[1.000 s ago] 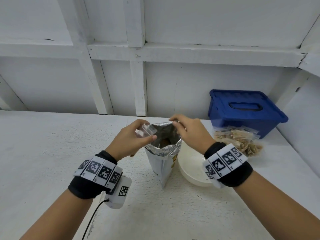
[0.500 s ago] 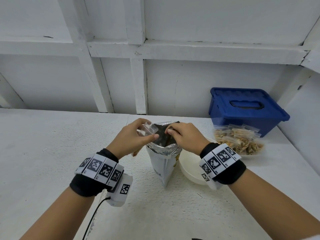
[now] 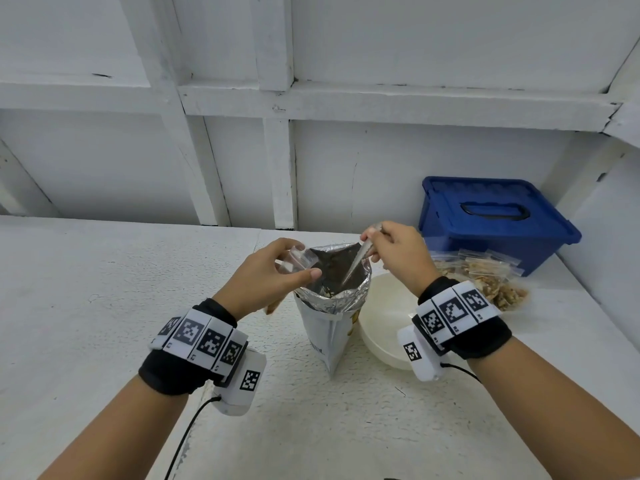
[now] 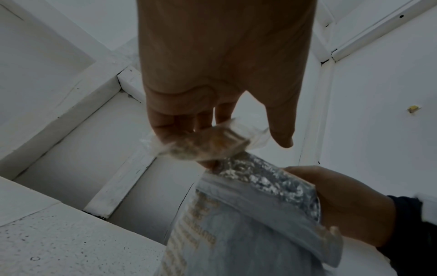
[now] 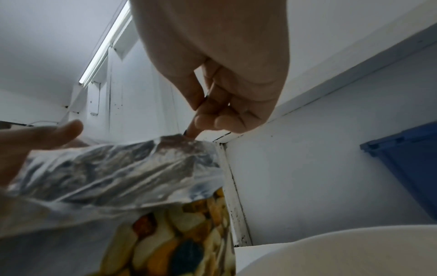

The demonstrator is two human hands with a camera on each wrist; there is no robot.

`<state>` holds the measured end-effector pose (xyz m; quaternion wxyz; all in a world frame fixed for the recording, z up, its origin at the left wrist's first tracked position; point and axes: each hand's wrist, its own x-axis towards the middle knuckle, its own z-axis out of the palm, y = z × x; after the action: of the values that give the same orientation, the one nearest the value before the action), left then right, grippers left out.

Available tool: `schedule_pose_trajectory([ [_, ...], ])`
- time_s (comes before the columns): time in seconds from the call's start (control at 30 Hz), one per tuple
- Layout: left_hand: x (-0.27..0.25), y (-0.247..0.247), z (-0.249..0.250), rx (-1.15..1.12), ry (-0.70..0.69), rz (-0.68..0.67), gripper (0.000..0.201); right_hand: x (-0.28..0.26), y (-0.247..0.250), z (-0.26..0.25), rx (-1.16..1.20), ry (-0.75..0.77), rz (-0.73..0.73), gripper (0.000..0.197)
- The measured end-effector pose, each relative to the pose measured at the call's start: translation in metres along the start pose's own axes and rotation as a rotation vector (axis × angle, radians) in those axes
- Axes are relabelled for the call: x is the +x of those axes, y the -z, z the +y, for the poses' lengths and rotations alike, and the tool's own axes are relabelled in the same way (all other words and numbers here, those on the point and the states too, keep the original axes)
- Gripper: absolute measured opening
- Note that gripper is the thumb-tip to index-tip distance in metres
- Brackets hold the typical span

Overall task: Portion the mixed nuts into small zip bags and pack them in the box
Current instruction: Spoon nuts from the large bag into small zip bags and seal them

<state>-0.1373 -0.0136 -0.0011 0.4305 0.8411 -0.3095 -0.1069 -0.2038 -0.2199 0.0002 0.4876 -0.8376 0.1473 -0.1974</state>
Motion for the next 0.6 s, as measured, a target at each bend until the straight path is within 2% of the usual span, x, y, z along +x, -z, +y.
schedule_pose_trajectory([
  [0.13, 0.001, 0.002, 0.001, 0.015, 0.012, -0.033, 0.050, 0.002, 0.006, 0.005, 0.132, -0.161, 0.064, 0.021],
  [0.23, 0.001, 0.005, 0.003, 0.049, 0.010, -0.050, 0.059, 0.002, 0.008, 0.010, 0.201, -0.215, 0.125, 0.020],
  [0.5, 0.005, 0.014, 0.009, 0.245, -0.024, -0.063, 0.053, 0.003, 0.022, 0.007, 0.225, -0.200, 0.243, 0.019],
  [0.6, 0.008, 0.015, 0.007, 0.326, -0.059, -0.078, 0.059, 0.002, 0.028, 0.003, 0.260, -0.192, 0.272, 0.019],
])
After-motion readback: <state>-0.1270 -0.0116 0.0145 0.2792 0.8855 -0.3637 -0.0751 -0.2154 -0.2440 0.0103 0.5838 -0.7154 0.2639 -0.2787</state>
